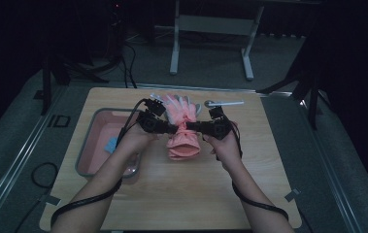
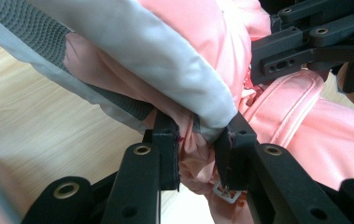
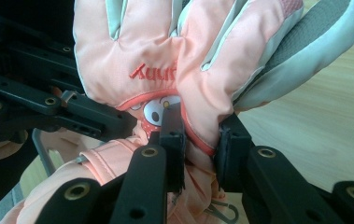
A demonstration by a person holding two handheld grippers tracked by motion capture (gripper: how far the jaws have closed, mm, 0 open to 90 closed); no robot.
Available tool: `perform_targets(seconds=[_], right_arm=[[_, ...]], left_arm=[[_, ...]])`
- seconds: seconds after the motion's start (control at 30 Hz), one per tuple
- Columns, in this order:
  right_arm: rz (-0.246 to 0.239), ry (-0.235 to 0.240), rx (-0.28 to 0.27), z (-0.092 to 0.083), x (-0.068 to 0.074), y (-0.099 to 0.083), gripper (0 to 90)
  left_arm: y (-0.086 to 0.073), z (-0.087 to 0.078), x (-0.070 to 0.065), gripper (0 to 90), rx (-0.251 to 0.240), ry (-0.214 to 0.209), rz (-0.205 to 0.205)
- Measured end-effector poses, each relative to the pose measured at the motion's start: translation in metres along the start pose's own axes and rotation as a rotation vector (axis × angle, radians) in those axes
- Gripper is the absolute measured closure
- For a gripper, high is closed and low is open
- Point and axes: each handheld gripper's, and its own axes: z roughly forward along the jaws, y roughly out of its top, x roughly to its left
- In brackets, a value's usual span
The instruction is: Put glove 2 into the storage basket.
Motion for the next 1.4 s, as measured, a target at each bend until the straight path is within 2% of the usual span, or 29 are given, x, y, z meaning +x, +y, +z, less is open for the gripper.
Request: perform_targets(seconds=[0.2,0.37,0.47,0.77,0.87,0.97,1.07,1.2,1.23,1.27,1.3,1.4], right_arm=[[-0.013,0.034,0.001,0.016,0.018,0.01,75.8],[-0.014,0.07,0.002,0.035,0.035,0.016,75.8],[-0.019,0.086,0.005,0.048,0.048,0.019,75.9],[-0.05,0.138,0.017,0.092,0.093,0.033,75.8],[-0.061,0.152,0.028,0.109,0.107,0.035,75.8],[-0.058,0.168,0.041,0.129,0.115,0.029,75.7],[-0.053,0.159,0.064,0.148,0.118,0.02,75.7],[-0.026,0.151,0.106,0.171,0.113,0.006,75.6],[-0.026,0.151,0.106,0.171,0.113,0.006,75.6],[-0.028,0.144,0.119,0.175,0.112,0.002,75.5],[-0.027,0.129,0.149,0.184,0.11,-0.005,75.2],[-0.037,0.109,0.184,0.191,0.108,-0.012,74.5]], left_arm=[[-0.007,-0.025,0.012,72.6,0.006,0.026,-0.014],[-0.018,-0.045,0.029,72.6,0.015,0.036,-0.038],[-0.024,-0.062,0.037,72.6,0.035,0.055,-0.033],[-0.049,-0.11,0.065,72.6,0.042,0.126,-0.068],[-0.059,-0.121,0.075,72.6,0.067,0.152,-0.068],[-0.071,-0.122,0.086,72.6,0.098,0.167,-0.078],[-0.084,-0.115,0.1,72.6,0.126,0.161,-0.099],[-0.101,-0.1,0.115,72.5,0.16,0.148,-0.122],[-0.101,-0.1,0.115,72.5,0.16,0.148,-0.122],[-0.109,-0.091,0.12,72.5,0.181,0.141,-0.132],[-0.112,-0.087,0.121,72.5,0.185,0.137,-0.14],[-0.12,-0.077,0.125,72.4,0.199,0.126,-0.151]])
